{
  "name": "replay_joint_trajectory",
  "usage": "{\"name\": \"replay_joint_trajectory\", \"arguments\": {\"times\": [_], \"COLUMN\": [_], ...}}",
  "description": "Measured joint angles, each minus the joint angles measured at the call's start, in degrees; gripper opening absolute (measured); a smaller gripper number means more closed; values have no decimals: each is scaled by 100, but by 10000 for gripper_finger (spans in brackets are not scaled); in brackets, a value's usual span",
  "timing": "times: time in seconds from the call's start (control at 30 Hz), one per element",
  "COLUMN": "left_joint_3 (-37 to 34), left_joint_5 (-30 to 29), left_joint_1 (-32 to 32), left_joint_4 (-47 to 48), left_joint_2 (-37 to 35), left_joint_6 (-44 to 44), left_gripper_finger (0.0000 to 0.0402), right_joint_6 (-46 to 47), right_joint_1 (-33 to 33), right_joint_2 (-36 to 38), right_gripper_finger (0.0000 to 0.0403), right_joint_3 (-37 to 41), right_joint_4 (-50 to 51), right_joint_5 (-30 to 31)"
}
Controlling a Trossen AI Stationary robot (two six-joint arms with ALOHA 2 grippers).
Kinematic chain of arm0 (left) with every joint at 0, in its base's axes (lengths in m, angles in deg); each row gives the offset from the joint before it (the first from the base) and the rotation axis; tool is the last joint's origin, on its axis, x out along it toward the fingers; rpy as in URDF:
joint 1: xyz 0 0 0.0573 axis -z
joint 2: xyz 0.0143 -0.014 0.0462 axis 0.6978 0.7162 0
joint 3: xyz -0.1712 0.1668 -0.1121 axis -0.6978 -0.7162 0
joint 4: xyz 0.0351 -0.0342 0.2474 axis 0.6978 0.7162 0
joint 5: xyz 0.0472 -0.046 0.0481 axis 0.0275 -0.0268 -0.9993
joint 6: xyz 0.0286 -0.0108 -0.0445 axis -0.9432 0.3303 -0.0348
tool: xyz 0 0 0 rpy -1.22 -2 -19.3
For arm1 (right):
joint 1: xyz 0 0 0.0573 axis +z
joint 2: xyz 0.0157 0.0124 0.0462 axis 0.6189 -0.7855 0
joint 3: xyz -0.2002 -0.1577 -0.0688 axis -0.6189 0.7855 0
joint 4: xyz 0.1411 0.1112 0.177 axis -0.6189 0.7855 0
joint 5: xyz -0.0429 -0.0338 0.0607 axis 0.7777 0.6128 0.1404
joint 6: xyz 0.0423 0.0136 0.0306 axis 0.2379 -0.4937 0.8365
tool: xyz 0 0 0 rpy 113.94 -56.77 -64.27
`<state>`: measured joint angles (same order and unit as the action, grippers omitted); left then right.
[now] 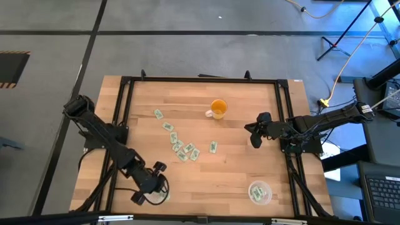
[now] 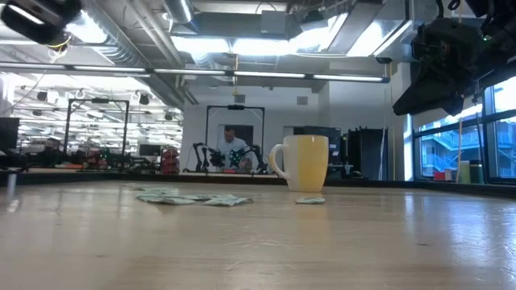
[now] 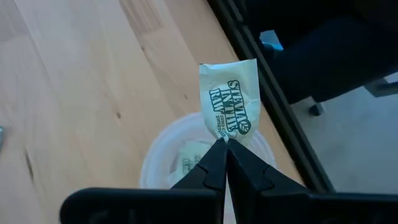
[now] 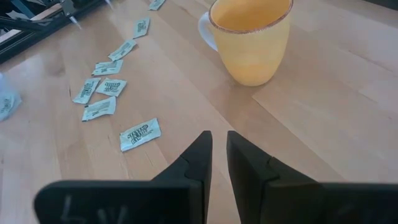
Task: Pick and place items into bin
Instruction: Put the stevia packet into the left transparent bin
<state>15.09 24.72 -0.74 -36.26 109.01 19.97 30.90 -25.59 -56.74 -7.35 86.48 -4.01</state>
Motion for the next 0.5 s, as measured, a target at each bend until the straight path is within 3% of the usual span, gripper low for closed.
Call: {"name": "replay_joint_trajectory", "arguments": {"times": [0.2,0.5], "left_joint_3": [0,-2], "left_joint_5": [-690,-605], "left_joint_1": [291,338], "left_joint_4": [336,581], "left_joint_2": [77,589], "left_joint_6": [301,605], "left_gripper_finger": [5,6], "right_joint_6": [15,175], "right_joint_1": [1,0], "right_joint_2": [0,0], "right_gripper_finger": [53,53], "right_joint_3": [0,0], "right_joint_4": [-2,-7], "right_joint_5": [0,-2]}}
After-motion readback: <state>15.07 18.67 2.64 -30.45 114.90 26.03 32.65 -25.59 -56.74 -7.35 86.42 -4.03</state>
